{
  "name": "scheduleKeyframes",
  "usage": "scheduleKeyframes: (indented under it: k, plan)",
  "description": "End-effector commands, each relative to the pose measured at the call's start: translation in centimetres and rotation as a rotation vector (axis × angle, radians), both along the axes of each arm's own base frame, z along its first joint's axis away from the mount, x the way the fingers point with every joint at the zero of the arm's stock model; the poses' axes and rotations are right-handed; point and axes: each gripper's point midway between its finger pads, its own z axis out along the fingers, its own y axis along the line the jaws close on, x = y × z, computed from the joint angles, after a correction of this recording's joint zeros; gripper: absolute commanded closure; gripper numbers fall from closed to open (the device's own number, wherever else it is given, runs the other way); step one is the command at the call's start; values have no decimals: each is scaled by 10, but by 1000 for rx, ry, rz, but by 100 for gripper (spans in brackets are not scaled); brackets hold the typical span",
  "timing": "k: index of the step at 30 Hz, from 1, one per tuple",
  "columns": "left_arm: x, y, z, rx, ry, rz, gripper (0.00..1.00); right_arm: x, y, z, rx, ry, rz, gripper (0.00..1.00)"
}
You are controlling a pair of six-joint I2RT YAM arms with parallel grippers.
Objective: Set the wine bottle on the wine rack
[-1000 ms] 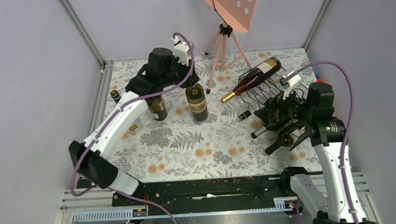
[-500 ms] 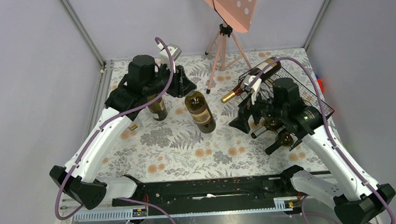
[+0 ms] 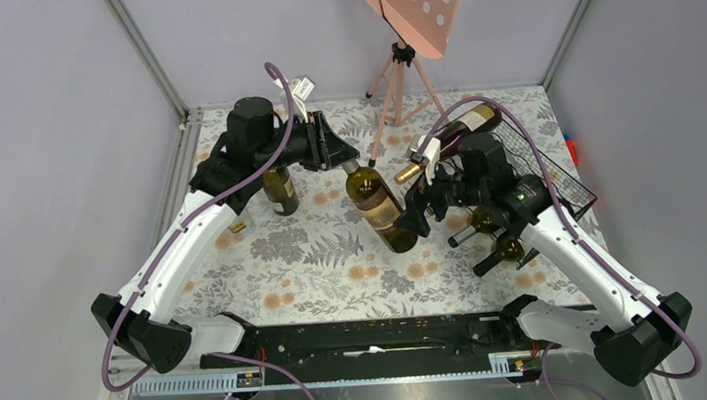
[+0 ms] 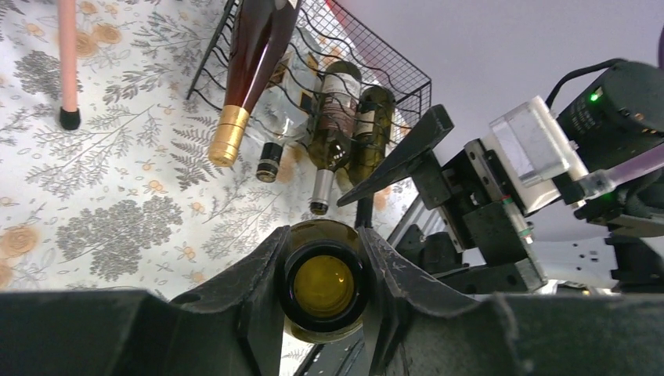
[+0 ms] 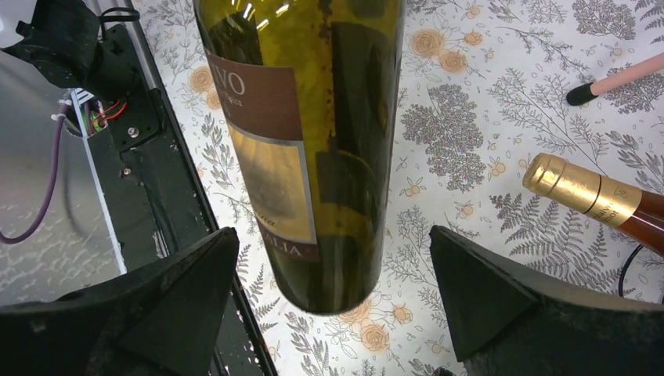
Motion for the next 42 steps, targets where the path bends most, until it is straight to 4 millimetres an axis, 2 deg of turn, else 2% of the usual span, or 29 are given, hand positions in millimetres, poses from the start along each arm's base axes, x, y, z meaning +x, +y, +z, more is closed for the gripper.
scheduleKeyframes:
  k: [1,15,32,35,37,42]
  plan:
    - [-1,-11,58,-186,-61,-32,100,3,2,13,7,-47,-10,0]
    - [16,-25,68,-280,44,-15,100,12,-13,-21,-152,-74,-84,0]
    - [26,-31,74,-369,124,-39,100,14,-27,-40,-258,-136,-108,2]
    - [27,-31,72,-372,127,-39,100,15,-28,-36,-255,-148,-112,8]
    - [28,-30,71,-372,132,-36,100,14,-29,-35,-258,-150,-110,17]
    - [29,-27,65,-369,129,-33,100,14,-33,-33,-266,-177,-115,56]
